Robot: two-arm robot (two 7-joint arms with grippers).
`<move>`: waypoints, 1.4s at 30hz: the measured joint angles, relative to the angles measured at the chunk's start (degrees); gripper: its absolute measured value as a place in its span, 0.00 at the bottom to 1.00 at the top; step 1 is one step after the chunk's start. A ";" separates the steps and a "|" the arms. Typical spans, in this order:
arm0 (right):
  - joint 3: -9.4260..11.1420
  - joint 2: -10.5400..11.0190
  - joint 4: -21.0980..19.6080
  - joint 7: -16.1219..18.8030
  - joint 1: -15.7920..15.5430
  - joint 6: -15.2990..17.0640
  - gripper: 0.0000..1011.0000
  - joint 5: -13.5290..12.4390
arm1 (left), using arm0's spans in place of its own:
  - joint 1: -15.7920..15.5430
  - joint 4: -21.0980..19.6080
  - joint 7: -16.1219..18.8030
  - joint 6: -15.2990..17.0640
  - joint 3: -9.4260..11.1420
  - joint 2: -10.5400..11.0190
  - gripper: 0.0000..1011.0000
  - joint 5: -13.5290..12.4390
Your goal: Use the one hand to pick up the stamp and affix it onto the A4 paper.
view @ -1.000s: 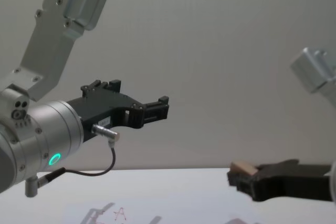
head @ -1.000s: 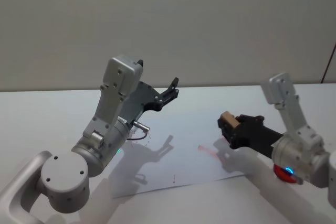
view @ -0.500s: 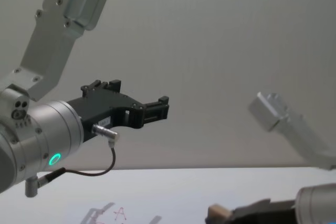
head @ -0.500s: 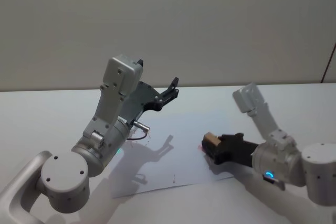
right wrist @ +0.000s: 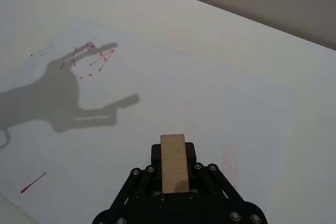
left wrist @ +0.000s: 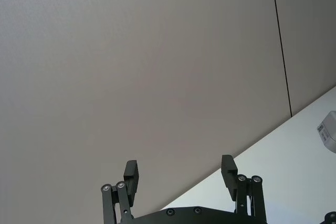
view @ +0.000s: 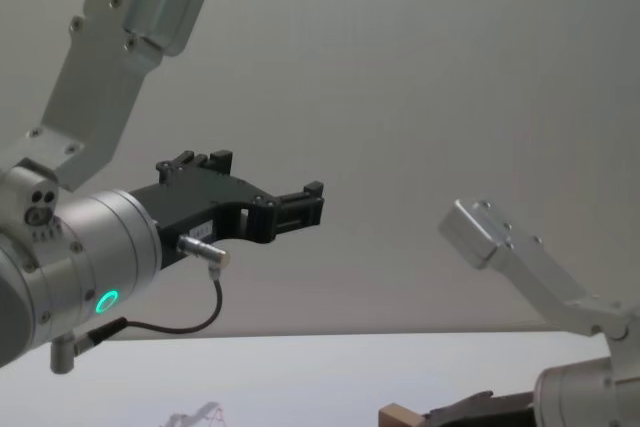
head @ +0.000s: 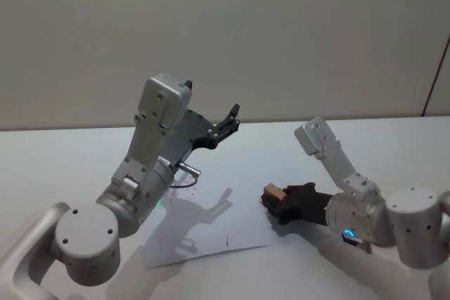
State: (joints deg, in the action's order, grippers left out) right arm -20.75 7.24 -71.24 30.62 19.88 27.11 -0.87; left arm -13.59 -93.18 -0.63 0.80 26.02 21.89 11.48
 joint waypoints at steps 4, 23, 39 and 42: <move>-0.25 -0.10 0.19 -0.02 0.11 -0.65 0.22 0.20 | 0.00 0.00 0.00 0.00 0.00 0.00 0.99 0.00; 1.48 2.36 -11.00 -5.47 -3.55 -6.45 0.22 -5.89 | 0.00 0.00 0.00 0.00 0.00 0.00 0.99 0.00; 5.98 8.94 -24.27 -16.33 -12.79 -6.30 0.22 -14.60 | 0.00 0.00 0.01 0.00 0.00 0.00 0.99 0.00; 6.97 10.50 -26.47 -18.80 -15.18 -5.33 0.22 -16.49 | 0.00 0.00 0.00 0.00 0.00 0.00 0.99 0.00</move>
State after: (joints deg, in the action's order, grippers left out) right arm -13.79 17.74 -97.71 11.82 4.70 21.78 -17.36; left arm -13.59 -93.18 -0.63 0.80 26.02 21.89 11.48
